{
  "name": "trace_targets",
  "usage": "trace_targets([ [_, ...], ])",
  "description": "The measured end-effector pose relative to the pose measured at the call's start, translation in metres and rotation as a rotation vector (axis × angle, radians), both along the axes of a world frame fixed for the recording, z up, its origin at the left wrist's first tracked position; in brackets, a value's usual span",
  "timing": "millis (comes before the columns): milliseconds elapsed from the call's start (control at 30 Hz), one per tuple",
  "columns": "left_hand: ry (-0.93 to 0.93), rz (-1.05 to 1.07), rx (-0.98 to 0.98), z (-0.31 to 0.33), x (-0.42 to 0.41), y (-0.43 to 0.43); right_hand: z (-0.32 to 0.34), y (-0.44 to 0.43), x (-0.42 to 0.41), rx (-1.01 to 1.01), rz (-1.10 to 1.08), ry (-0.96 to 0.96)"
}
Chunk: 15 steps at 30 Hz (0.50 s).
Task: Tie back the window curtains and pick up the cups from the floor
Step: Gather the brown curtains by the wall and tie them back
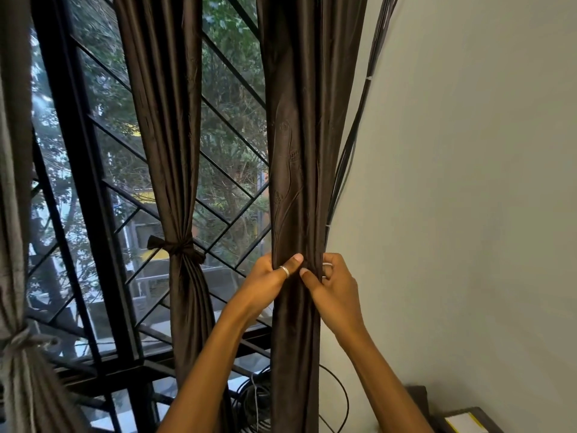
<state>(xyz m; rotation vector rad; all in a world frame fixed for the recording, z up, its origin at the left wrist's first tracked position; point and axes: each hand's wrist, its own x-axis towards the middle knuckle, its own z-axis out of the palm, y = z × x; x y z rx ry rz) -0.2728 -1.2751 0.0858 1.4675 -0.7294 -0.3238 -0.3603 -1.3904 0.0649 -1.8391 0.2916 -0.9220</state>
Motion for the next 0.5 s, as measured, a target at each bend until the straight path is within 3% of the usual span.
trace_targets([
  [167, 0.039, 0.006, -0.014, 0.001, 0.001, 0.007, -0.001, -0.008, 0.001, -0.178, -0.185, 0.014],
  [400, 0.038, -0.124, -0.010, 0.006, -0.002, 0.015, 0.016, -0.037, -0.004, 0.076, 0.467, 0.164],
  [500, 0.014, -0.148, 0.015, 0.006, -0.002, 0.016, 0.019, -0.039, -0.007, 0.058, 0.555, 0.194],
])
